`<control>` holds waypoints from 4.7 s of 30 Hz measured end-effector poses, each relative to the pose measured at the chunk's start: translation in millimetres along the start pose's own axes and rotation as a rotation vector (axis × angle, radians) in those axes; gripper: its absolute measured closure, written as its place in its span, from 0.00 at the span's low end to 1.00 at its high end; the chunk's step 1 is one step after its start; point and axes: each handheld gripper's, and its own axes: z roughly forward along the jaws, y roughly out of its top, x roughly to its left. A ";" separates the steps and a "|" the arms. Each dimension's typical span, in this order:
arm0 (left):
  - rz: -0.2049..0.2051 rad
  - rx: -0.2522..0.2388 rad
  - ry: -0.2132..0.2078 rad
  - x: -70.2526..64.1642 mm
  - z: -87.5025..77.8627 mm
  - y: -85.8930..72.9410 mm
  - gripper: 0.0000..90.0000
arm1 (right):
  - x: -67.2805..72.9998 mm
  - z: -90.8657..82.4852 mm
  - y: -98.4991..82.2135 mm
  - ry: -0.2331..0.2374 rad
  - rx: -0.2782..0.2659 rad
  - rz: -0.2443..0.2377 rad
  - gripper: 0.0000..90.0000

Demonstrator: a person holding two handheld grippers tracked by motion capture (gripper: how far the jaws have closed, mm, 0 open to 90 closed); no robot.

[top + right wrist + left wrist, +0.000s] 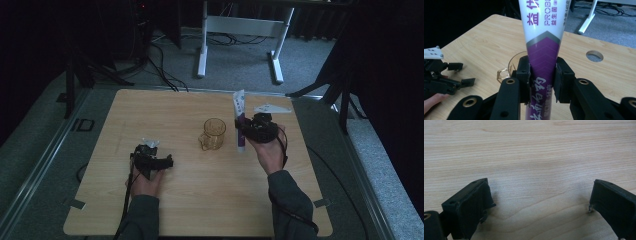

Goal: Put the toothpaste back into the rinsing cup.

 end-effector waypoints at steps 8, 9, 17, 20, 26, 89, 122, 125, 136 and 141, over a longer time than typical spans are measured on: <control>-0.001 0.000 0.000 -0.1 0.0 0.0 0.03 | 2.0 2.9 5.2 -0.001 -0.028 0.009 0.78; -0.001 0.000 -0.001 -0.1 0.0 0.0 0.03 | 2.0 3.1 5.9 0.000 -0.030 0.008 0.78; -0.001 0.000 0.000 -0.1 0.0 0.0 0.03 | 3.6 5.4 11.1 0.010 -0.046 0.021 0.78; -0.001 0.000 0.000 -0.1 0.0 0.0 0.03 | 3.9 7.3 12.6 0.011 -0.048 0.020 0.78; -0.001 -0.001 -0.001 -0.1 0.1 0.0 0.03 | 4.2 10.0 15.6 0.014 -0.058 0.028 0.78; -0.002 -0.002 -0.001 -0.2 0.3 0.1 0.03 | 0.1 37.5 40.2 0.049 -0.127 0.124 0.78; -0.001 -0.001 -0.001 -0.1 0.2 0.1 0.03 | -6.2 57.8 40.3 0.029 -0.113 0.175 0.78; -0.002 -0.001 -0.001 -0.1 0.2 0.1 0.03 | -5.6 59.2 41.1 0.027 -0.111 0.172 0.78; -0.002 -0.001 -0.002 -0.1 0.2 0.1 0.03 | -3.4 65.5 41.7 0.009 -0.108 0.168 0.78; -0.002 -0.001 -0.001 -0.1 0.2 0.1 0.03 | -2.6 68.6 41.8 0.006 -0.109 0.177 0.78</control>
